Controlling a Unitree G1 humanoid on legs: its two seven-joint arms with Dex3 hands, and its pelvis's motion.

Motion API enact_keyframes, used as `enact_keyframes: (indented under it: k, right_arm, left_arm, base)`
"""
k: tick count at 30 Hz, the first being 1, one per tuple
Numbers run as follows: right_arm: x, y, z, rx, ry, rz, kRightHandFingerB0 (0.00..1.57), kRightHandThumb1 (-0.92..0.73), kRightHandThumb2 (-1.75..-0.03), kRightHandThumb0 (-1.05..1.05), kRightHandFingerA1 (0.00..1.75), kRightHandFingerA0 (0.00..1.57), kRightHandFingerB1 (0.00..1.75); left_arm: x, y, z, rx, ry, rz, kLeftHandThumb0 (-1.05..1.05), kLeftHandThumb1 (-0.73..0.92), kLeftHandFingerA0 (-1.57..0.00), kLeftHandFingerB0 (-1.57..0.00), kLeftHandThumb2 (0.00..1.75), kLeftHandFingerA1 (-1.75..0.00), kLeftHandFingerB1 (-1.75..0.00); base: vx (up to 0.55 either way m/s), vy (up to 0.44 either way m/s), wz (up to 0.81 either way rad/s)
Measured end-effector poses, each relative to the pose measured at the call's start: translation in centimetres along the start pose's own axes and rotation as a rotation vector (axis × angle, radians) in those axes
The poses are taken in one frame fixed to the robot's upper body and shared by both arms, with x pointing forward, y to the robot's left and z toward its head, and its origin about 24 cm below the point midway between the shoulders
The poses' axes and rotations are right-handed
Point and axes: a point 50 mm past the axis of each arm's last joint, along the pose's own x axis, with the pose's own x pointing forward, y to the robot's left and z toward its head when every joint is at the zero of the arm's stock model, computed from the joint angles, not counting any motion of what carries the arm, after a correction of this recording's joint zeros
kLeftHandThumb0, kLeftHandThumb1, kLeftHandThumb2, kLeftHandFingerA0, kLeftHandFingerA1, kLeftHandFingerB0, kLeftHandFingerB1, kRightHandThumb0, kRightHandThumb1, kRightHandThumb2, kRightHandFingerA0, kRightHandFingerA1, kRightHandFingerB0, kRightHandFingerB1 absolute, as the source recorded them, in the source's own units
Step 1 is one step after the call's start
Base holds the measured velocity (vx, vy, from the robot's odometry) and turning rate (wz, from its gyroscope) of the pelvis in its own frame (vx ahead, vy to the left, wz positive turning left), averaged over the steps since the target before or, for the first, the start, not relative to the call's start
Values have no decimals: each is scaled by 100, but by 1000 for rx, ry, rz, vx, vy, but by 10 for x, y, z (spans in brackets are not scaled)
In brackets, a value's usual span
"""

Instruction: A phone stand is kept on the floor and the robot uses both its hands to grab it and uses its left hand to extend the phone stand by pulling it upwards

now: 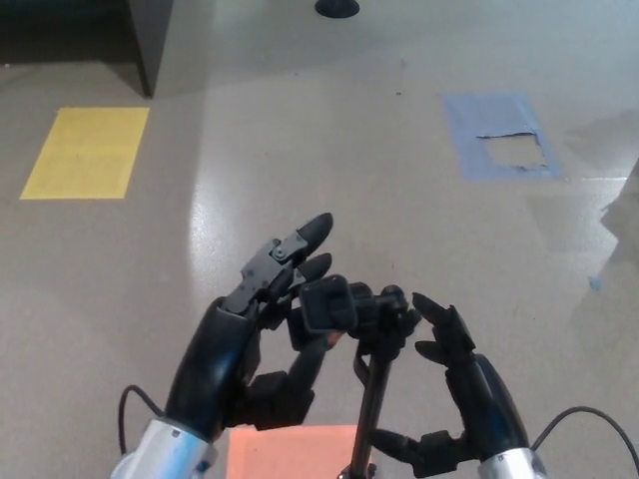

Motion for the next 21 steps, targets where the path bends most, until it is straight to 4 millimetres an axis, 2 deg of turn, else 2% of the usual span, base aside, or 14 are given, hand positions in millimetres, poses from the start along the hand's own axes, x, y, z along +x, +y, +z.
enact_keyframes:
  k: [1,3,4,5,6,7,10,11,12,15,16,18,19,21]
  right_arm:
    - [0,1,0,1,6,3,0,0,-82,-60,66,3,64]
    - [1,3,0,-1,13,8,3,-1,-83,-57,67,6,64]
    - [2,4,0,-4,16,9,4,-2,-84,-56,68,9,64]
    - [2,4,0,-5,17,9,4,-3,-84,-56,70,12,65]
    - [2,5,-1,-6,19,10,4,-3,-84,-56,70,12,65]
    - [1,5,-1,-7,20,10,1,-48,-97,-105,92,24,63]
    - [1,8,-1,-12,24,14,1,-48,-97,-105,92,24,63]
    - [1,8,-2,-13,24,17,0,-65,-64,-105,116,14,78]
    - [0,9,-2,-16,26,20,3,-49,-96,-105,90,23,65]
    - [0,12,-2,-19,25,30,3,-49,-96,-105,90,23,65]
    - [0,12,-2,-20,24,33,88,-64,-62,-105,110,82,100]
    - [-1,17,-1,-4,28,35,88,-64,-62,-105,110,82,100]
    - [-1,18,-1,1,29,35,134,-15,-90,-41,121,128,122]
    - [-2,25,0,30,34,35,134,-15,-90,-41,121,128,122]
  left_arm:
    - [1,-1,0,-2,2,-2,-96,65,-16,-18,80,-39,-34]
    - [3,-1,0,-4,5,-2,-86,73,-27,-36,63,-38,-32]
    - [5,0,1,-8,8,3,-83,57,-32,-46,91,-52,-52]
    - [7,0,1,-12,10,9,-59,62,-43,-59,59,-53,-56]
    - [9,-1,2,-23,13,25,-59,62,-43,-59,59,-53,-56]
    - [11,-1,2,-32,15,37,-40,65,-60,-66,59,-94,-96]
    - [20,-2,4,-61,17,91,-40,65,-60,-66,59,-94,-96]
    - [23,-1,4,-67,18,106,-44,58,-76,-75,90,-115,-119]
    - [27,-1,6,-72,14,125,-40,51,-107,-93,84,-138,-132]
    - [37,1,9,-69,13,162,-40,51,-107,-93,84,-138,-132]
    - [39,1,10,-69,16,173,-24,69,-78,-70,58,-175,-175]
    - [48,3,12,-70,25,208,-24,69,-78,-70,58,-175,-175]
    - [50,4,13,-69,25,212,-22,69,-81,-73,59,-175,-175]
    - [59,5,16,-65,31,235,-22,69,-81,-73,59,-175,-175]
  base:
    - [0,0,0]
    - [0,0,0]
    - [0,0,0]
    - [0,0,0]
    - [0,0,0]
    - [0,0,0]
    - [0,0,0]
    - [0,0,0]
    - [0,0,0]
    - [0,0,0]
    - [0,0,0]
    - [0,0,0]
    - [0,0,0]
    - [0,0,0]
